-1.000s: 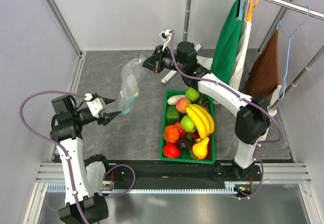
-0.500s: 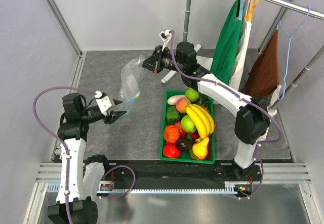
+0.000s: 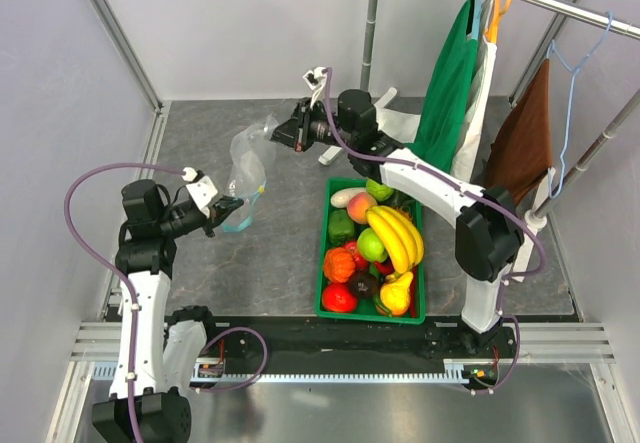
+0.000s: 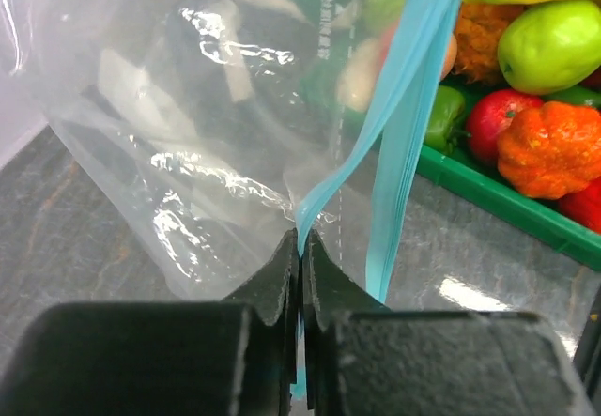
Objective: Place the food in the zip-top bag and seal the zipper
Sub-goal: Pick up the zipper food storage bag at the corner of the board.
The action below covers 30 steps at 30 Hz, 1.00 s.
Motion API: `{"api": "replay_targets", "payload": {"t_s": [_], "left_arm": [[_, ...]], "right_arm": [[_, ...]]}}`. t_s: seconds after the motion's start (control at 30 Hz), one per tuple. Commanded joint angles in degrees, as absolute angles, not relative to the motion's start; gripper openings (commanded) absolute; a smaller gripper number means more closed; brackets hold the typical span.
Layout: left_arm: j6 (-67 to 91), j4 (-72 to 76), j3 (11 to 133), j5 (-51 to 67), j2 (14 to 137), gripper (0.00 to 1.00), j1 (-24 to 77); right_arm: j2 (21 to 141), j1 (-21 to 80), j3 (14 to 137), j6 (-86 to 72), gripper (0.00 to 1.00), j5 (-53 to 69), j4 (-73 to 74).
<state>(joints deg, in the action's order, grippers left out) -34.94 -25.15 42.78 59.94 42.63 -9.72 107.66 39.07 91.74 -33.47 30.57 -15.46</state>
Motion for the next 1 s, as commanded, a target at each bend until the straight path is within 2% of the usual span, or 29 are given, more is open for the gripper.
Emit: {"api": "replay_targets", "payload": {"t_s": [0.0, 0.03, 0.07, 0.1, 0.13, 0.17, 0.2, 0.23, 0.37, 0.47, 0.6, 0.77, 0.83, 0.97], "left_arm": [[-26.0, -26.5, 47.6, 56.3, 43.0, 0.02, -9.5], [-19.1, -27.2, 48.5, 54.0, 43.5, 0.02, -9.5], [-15.2, -28.7, 49.1, 51.0, 43.5, 0.02, -9.5], [-11.6, -29.5, 49.7, 43.0, 43.4, 0.02, -9.5], [-5.8, -30.3, 50.5, 38.5, 43.0, 0.02, -9.5], [-3.4, -32.2, 51.0, 30.4, 42.5, 0.02, -9.6], [-1.8, -33.0, 51.8, 27.4, 42.3, 0.02, -9.6], [-0.5, -34.0, 52.5, 25.2, 42.4, 0.02, -9.6], [4.5, -38.6, 56.2, 16.7, 47.6, 0.02, -9.6], [6.8, -42.4, 60.5, 14.2, 50.8, 0.02, -9.5], [7.8, -39.7, 64.1, 9.5, 45.5, 0.02, -9.4], [5.4, -46.7, 69.7, 0.1, 47.6, 0.02, -9.4], [4.3, -47.8, 68.6, 1.0, 48.0, 0.02, -9.4], [6.6, -46.6, 60.3, 13.7, 51.8, 0.02, -9.1]], "right_arm": [[112.7, 41.9, 97.4, -30.3, 0.00, 28.9, -14.8], [114.2, 42.6, 99.1, -27.9, 0.23, 26.3, -11.3], [115.6, 43.1, 100.6, -27.4, 0.38, 24.4, -10.3], [118.6, 43.9, 103.7, -27.4, 0.54, 21.8, -9.8], [119.9, 43.9, 105.1, -27.7, 0.74, 20.1, -7.7], [120.6, 44.1, 106.2, -27.8, 0.80, 18.6, -6.7], [120.8, 44.0, 106.7, -27.2, 0.89, 17.9, -5.9], [120.4, 43.9, 106.6, -26.3, 0.94, 17.7, -5.2], [114.5, 42.4, 104.0, -24.6, 0.94, 19.6, -0.8], [108.5, 41.5, 97.8, -24.0, 0.88, 24.1, -0.4], [103.6, 42.2, 91.8, -24.5, 0.85, 27.7, -1.0], [104.0, 42.2, 89.7, -27.9, 0.83, 30.2, -0.2], [104.3, 42.2, 89.1, -32.1, 0.83, 31.3, -1.9], [103.8, 42.9, 85.6, -37.4, 0.82, 32.3, -8.2]]}}
